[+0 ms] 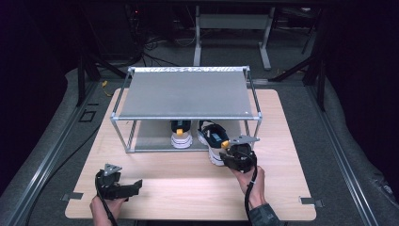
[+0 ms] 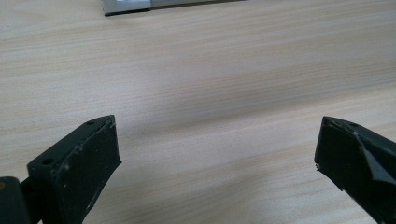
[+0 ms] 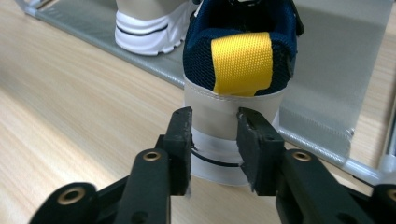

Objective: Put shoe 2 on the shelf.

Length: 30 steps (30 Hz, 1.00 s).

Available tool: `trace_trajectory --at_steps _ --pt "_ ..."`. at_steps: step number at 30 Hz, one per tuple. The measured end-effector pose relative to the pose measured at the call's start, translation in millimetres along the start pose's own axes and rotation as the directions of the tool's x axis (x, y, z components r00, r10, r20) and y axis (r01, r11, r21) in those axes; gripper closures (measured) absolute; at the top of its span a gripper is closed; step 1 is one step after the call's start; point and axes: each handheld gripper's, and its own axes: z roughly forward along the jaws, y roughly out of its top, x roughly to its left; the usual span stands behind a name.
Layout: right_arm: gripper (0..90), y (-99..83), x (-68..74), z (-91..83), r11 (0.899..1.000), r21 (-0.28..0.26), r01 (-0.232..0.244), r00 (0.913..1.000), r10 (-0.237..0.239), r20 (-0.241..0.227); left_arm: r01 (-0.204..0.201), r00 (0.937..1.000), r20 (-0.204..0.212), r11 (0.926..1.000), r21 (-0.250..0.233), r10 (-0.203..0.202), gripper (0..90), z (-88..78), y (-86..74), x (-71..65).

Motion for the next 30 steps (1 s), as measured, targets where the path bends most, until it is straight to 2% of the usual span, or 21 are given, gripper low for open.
trace_trajectory --at_steps 2,4,7,9,10,14,18,20,22,24,26,27,28,30 --pt "69.0 1.6 3.7 3.6 1.000 -0.014 0.002 0.9999 -0.002 -0.014 0.001 1.0000 0.001 1.0000 -0.002 -0.001 0.0 0.7 -0.5 0.0" --pt "70.8 3.7 7.3 6.0 1.000 -0.013 0.011 0.9999 -0.011 0.006 0.003 1.0000 0.001 1.0000 0.000 -0.003 0.0 1.0 -1.5 0.3" --pt "74.0 8.1 12.9 12.6 0.999 -0.023 0.024 0.9995 -0.025 -0.021 0.005 1.0000 0.002 1.0000 0.005 -0.005 0.0 1.7 -3.4 0.4" --pt "74.3 11.0 16.2 16.6 0.999 -0.022 0.036 0.9993 -0.036 -0.009 0.009 1.0000 0.002 1.0000 0.005 -0.009 0.0 2.5 -4.5 0.5" --pt "74.6 12.8 18.5 19.0 0.999 -0.018 0.045 0.9989 -0.044 0.012 0.009 1.0000 0.002 1.0000 0.004 -0.009 0.0 2.9 -4.6 0.5" --pt "75.3 19.7 22.0 30.6 0.998 -0.019 0.064 0.9979 -0.064 -0.001 0.005 1.0000 0.008 1.0000 0.002 -0.005 0.0 2.6 -3.5 1.0" --pt "71.6 25.8 20.0 43.2 0.997 -0.024 0.073 0.9972 -0.073 0.019 0.006 0.9999 0.010 1.0000 -0.002 -0.006 0.0 3.9 -3.2 -0.5" --pt "68.4 25.3 22.9 41.4 0.996 -0.022 0.081 0.9948 -0.079 0.064 0.003 0.9999 0.011 1.0000 -0.002 -0.003 0.0 3.8 -3.2 -0.9" --pt "65.9 22.9 23.7 38.4 0.996 -0.044 0.076 0.9948 -0.072 0.071 -0.001 0.9999 0.012 1.0000 0.002 0.001 0.0 4.0 -3.3 -0.9" --pt "57.3 22.4 22.4 35.9 0.998 -0.034 0.051 0.9916 -0.047 0.121 0.000 1.0000 0.007 1.0000 0.002 0.000 0.0 4.5 -2.8 -0.7" --pt "52.2 23.4 18.0 41.6 1.000 0.004 0.022 0.9937 -0.022 0.110 -0.002 1.0000 0.008 1.0000 0.002 0.002 0.0 4.9 -1.9 -1.0" --pt "53.8 23.1 15.4 45.5 1.000 0.007 0.016 0.9975 -0.016 0.068 -0.004 1.0000 0.008 1.0000 0.001 0.004 0.0 4.9 -1.4 -1.4" --pt "53.7 23.1 14.4 48.9 1.000 0.016 0.013 0.9987 -0.014 0.050 -0.005 1.0000 0.007 1.0000 0.001 0.005 0.0 4.8 -1.1 -1.7" --pt "56.3 23.5 14.9 54.0 1.000 0.024 0.004 0.9963 -0.006 0.086 -0.007 0.9999 0.009 1.0000 0.001 0.007 0.0 4.9 -1.0 -2.0"
